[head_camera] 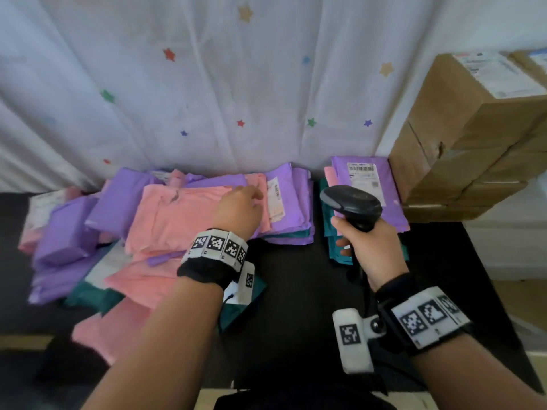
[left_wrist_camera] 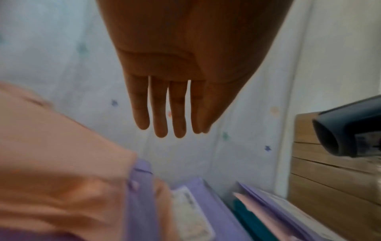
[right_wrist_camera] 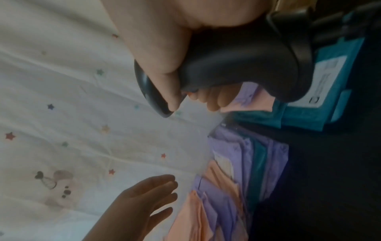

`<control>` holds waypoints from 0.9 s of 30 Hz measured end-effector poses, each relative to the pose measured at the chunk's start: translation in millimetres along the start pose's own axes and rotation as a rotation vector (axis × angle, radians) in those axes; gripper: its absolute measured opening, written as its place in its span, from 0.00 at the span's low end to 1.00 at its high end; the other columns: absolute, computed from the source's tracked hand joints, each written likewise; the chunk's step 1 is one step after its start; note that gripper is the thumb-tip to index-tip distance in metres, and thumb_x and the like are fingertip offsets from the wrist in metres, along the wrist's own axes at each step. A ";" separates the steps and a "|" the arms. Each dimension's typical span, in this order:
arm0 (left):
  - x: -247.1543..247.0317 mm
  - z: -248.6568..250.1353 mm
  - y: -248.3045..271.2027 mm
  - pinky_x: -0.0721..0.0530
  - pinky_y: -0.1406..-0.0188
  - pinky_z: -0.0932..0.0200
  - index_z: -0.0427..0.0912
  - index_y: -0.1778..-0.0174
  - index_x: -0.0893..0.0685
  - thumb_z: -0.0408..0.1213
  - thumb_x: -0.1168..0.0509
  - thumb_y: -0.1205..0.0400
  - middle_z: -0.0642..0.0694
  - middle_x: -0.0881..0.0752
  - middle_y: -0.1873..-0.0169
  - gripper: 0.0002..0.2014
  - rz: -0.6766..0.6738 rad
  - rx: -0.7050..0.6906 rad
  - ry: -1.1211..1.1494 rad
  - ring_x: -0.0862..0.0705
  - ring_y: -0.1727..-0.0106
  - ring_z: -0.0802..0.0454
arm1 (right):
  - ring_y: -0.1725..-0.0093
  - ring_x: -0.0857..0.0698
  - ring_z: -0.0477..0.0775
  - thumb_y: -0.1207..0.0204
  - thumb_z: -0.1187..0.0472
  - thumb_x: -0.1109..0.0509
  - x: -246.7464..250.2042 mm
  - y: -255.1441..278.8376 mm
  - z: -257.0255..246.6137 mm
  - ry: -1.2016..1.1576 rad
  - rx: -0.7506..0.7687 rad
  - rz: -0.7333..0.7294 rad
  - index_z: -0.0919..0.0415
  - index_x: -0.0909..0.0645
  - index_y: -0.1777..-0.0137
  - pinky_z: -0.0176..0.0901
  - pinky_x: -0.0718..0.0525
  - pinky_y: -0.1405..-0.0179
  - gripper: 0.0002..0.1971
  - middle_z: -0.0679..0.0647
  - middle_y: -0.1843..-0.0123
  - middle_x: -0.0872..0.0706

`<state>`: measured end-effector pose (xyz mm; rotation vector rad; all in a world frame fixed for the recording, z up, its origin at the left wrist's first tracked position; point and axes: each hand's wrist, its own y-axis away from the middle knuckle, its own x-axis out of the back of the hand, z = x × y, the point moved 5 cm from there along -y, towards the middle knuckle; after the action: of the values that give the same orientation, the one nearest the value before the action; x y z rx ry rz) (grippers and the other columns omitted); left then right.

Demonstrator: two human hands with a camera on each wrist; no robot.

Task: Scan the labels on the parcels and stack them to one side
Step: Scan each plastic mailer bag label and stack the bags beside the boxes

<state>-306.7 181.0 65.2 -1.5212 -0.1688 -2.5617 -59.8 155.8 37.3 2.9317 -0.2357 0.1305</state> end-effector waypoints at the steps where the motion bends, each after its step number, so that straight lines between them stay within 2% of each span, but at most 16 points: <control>1: 11.3 -13.7 4.4 0.28 0.42 0.58 0.44 0.41 0.15 0.36 0.35 0.21 0.41 0.15 0.41 0.13 0.014 0.003 -0.037 0.19 0.39 0.43 | 0.74 0.15 0.40 0.27 0.60 0.20 -11.2 3.9 0.0 -0.001 0.002 -0.026 0.56 0.14 0.55 0.34 0.17 0.76 0.05 0.49 0.66 0.11; 3: 27.5 -39.9 13.9 0.28 0.40 0.59 0.46 0.39 0.16 0.41 0.30 0.25 0.44 0.15 0.39 0.17 -0.008 0.031 -0.107 0.19 0.38 0.45 | 0.74 0.15 0.41 0.27 0.61 0.20 -31.3 11.0 0.0 -0.002 0.006 -0.067 0.58 0.13 0.54 0.33 0.18 0.77 0.05 0.48 0.67 0.11; 6: 34.5 -75.5 29.1 0.28 0.32 0.53 0.49 0.33 0.22 0.46 0.26 0.28 0.45 0.21 0.33 0.27 -0.127 0.101 -0.264 0.25 0.32 0.45 | 0.72 0.13 0.43 0.27 0.59 0.20 -54.7 20.2 0.7 0.022 0.011 -0.111 0.59 0.13 0.52 0.37 0.16 0.74 0.07 0.50 0.66 0.10; 9: 35.1 -96.6 41.6 0.29 0.29 0.49 0.49 0.29 0.25 0.42 0.28 0.26 0.46 0.25 0.30 0.28 -0.132 0.100 -0.344 0.29 0.30 0.45 | 0.70 0.12 0.44 0.28 0.57 0.20 -70.8 28.6 1.2 0.046 0.017 -0.143 0.58 0.12 0.51 0.38 0.15 0.73 0.09 0.50 0.64 0.09; 11: 36.5 -103.3 45.9 0.29 0.30 0.49 0.45 0.31 0.23 0.37 0.29 0.25 0.45 0.24 0.31 0.26 -0.072 0.066 -0.327 0.28 0.31 0.44 | 0.70 0.11 0.44 0.29 0.57 0.20 -78.2 33.7 0.4 0.056 0.026 -0.154 0.59 0.12 0.50 0.38 0.15 0.73 0.10 0.49 0.65 0.09; 14: 41.6 -109.1 48.0 0.28 0.39 0.53 0.41 0.41 0.18 0.29 0.32 0.26 0.43 0.20 0.39 0.16 -0.003 0.058 -0.238 0.25 0.38 0.43 | 0.70 0.11 0.44 0.28 0.57 0.20 -85.5 38.8 0.6 0.058 0.027 -0.164 0.59 0.12 0.49 0.37 0.15 0.73 0.11 0.49 0.64 0.08; 16: 44.5 -110.1 48.7 0.28 0.44 0.54 0.40 0.46 0.17 0.29 0.35 0.25 0.43 0.18 0.44 0.12 0.018 0.064 -0.183 0.24 0.41 0.43 | 0.70 0.11 0.44 0.28 0.57 0.20 -87.1 40.9 0.4 0.059 0.029 -0.168 0.58 0.12 0.49 0.36 0.15 0.73 0.10 0.48 0.64 0.08; 18: 51.2 -107.0 49.0 0.27 0.48 0.54 0.40 0.47 0.17 0.31 0.35 0.24 0.42 0.16 0.46 0.10 0.073 0.048 -0.130 0.22 0.44 0.43 | 0.69 0.11 0.44 0.28 0.58 0.20 -86.5 41.6 -0.9 0.051 0.034 -0.166 0.58 0.12 0.50 0.36 0.14 0.73 0.09 0.47 0.65 0.08; 20: 64.0 -97.7 49.2 0.25 0.50 0.54 0.40 0.46 0.15 0.33 0.34 0.21 0.42 0.13 0.49 0.09 0.185 -0.009 -0.080 0.18 0.46 0.42 | 0.69 0.12 0.44 0.28 0.58 0.20 -84.1 41.2 -3.9 0.041 0.043 -0.154 0.57 0.12 0.51 0.36 0.14 0.73 0.08 0.47 0.65 0.08; 24: 94.7 -56.0 49.9 0.21 0.51 0.48 0.37 0.46 0.11 0.30 0.35 0.21 0.37 0.11 0.54 0.10 0.436 -0.198 -0.055 0.15 0.52 0.37 | 0.69 0.11 0.43 0.28 0.61 0.20 -72.1 35.9 -16.2 0.010 0.081 -0.121 0.58 0.13 0.52 0.34 0.15 0.73 0.07 0.47 0.67 0.10; 27: 109.9 -19.8 50.5 0.19 0.52 0.45 0.35 0.47 0.11 0.30 0.36 0.21 0.36 0.12 0.54 0.11 0.550 -0.291 0.022 0.15 0.54 0.36 | 0.68 0.11 0.44 0.28 0.64 0.20 -57.6 31.2 -32.3 -0.031 0.126 -0.079 0.59 0.13 0.53 0.34 0.14 0.71 0.06 0.51 0.65 0.09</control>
<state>-365.9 119.5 153.1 -1.3752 0.5688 -2.2157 -123.9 140.7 68.8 3.0651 -0.1205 0.0920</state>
